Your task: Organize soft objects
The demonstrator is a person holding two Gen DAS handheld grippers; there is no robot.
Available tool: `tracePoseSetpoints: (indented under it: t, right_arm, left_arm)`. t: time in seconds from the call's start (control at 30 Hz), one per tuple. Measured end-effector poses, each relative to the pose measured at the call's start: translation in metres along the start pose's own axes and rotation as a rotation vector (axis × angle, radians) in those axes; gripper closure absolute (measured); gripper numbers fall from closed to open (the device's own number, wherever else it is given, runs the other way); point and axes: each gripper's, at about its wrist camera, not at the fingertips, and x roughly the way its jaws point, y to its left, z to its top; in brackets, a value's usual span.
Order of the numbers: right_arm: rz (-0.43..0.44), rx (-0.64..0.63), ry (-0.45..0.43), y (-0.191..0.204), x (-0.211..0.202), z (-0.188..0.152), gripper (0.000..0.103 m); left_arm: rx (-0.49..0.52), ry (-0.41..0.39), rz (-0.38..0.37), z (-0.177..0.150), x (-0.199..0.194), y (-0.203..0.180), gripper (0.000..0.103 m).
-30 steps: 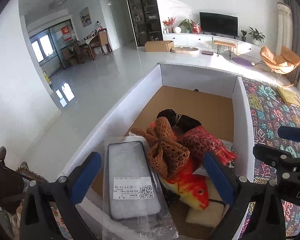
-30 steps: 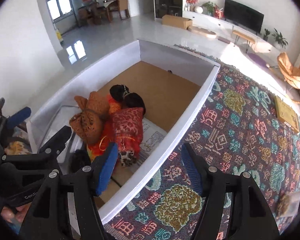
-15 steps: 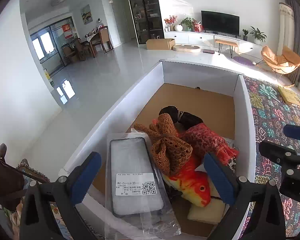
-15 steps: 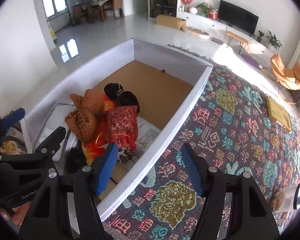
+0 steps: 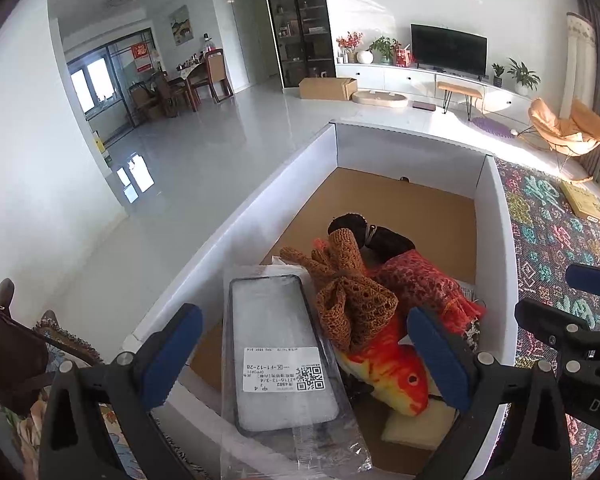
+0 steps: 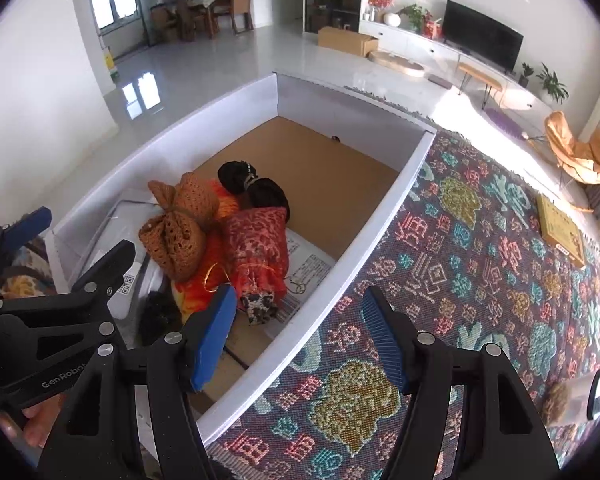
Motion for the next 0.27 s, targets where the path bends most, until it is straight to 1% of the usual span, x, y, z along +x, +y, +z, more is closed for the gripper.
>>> tracePoseSetpoints:
  t: [0.07,0.2,0.27]
  right_arm:
    - [-0.005,-0.001,-0.005,0.002,0.000,0.000,0.034]
    - [-0.003,0.006,-0.042,0.000,-0.006,-0.007,0.034]
    - [-0.001,0.029,-0.080,-0.008,-0.014,-0.018,0.034]
  left_arm:
    - [-0.004,-0.003,-0.008,0.000,0.000,0.002,0.001]
    - [-0.028,-0.013,-0.063,-0.004,-0.004,0.005,0.001]
    - [-0.002,-0.034,-0.050,-0.006,-0.009,-0.003,0.001]
